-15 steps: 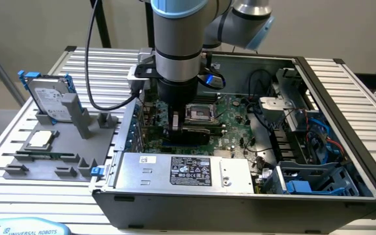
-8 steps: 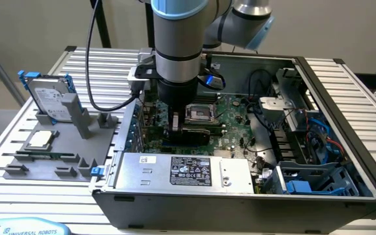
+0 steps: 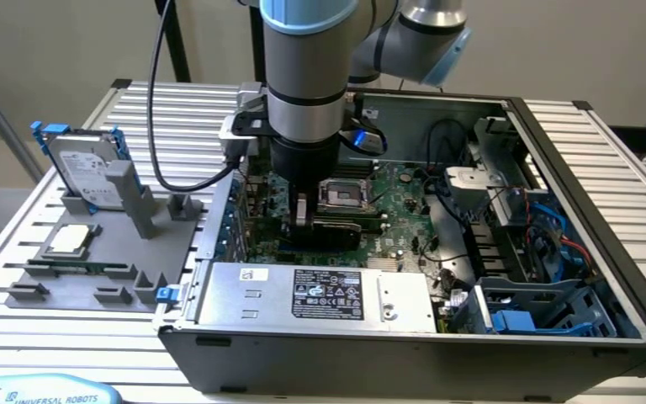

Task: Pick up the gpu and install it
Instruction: 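Insert the gpu into the slot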

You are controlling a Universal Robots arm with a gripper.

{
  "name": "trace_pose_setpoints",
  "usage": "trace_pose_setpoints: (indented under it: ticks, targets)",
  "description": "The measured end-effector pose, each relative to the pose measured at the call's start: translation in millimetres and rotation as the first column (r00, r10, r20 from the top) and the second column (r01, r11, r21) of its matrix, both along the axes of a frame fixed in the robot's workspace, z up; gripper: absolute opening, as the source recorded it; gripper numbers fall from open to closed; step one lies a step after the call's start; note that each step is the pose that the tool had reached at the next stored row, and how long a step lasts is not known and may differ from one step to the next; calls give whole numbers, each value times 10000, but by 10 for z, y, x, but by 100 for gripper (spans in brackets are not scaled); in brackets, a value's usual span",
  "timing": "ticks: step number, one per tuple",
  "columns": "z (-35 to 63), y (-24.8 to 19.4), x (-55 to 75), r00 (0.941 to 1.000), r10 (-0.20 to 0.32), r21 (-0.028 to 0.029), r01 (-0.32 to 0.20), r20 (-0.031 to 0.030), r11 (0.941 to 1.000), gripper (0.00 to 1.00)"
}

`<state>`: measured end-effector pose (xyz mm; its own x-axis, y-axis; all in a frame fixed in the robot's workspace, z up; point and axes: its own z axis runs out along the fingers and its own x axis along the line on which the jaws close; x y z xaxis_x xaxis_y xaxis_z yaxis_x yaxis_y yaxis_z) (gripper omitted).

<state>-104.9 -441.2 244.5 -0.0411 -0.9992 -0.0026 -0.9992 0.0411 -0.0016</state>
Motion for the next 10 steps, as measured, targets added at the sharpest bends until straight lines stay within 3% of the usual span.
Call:
trace_pose_setpoints:
  ticks: [5,6,10]
  targets:
    - [-1,1,0,10000,-2,5,2,2,10000,34]
    - [5,0,0,10000,-1,-1,1,-1,10000,41]
    - [93,0,1,10000,0,1,0,0,10000,41]
